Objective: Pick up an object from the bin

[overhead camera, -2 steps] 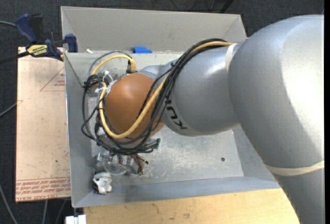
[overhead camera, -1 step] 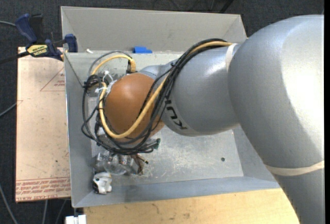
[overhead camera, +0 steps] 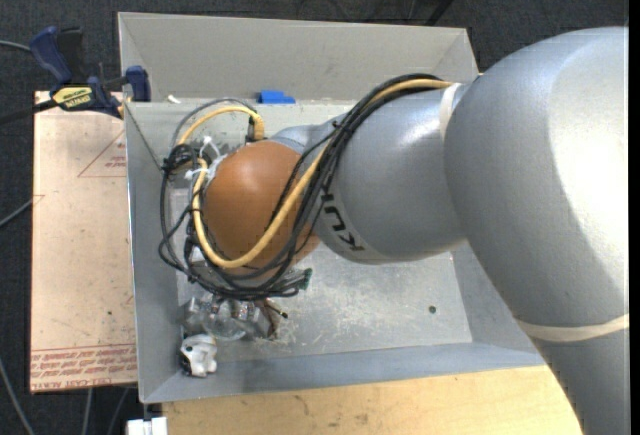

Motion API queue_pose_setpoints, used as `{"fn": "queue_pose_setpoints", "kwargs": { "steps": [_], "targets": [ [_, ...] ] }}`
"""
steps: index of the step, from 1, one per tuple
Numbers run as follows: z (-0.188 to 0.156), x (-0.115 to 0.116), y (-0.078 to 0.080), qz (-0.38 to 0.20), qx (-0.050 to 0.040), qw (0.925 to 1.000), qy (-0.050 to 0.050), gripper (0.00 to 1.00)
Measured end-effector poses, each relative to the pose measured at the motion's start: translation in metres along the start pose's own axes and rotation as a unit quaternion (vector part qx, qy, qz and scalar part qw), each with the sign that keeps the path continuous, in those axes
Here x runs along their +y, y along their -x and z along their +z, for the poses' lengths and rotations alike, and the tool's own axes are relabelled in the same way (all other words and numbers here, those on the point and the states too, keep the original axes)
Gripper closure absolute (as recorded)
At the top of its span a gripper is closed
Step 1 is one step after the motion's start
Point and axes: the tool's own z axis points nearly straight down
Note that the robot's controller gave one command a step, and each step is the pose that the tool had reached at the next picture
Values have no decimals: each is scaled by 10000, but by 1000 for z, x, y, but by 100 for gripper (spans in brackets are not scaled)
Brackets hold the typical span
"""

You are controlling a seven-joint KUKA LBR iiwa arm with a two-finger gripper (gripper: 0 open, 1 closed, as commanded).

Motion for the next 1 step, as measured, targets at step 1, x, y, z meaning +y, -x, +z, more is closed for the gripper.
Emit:
{"fn": "queue_pose_setpoints", "kwargs": {
  "steps": [1],
  "targets": [
    [-6, 0, 0, 4, -1, 10000, -5, 100]
  ]
}}
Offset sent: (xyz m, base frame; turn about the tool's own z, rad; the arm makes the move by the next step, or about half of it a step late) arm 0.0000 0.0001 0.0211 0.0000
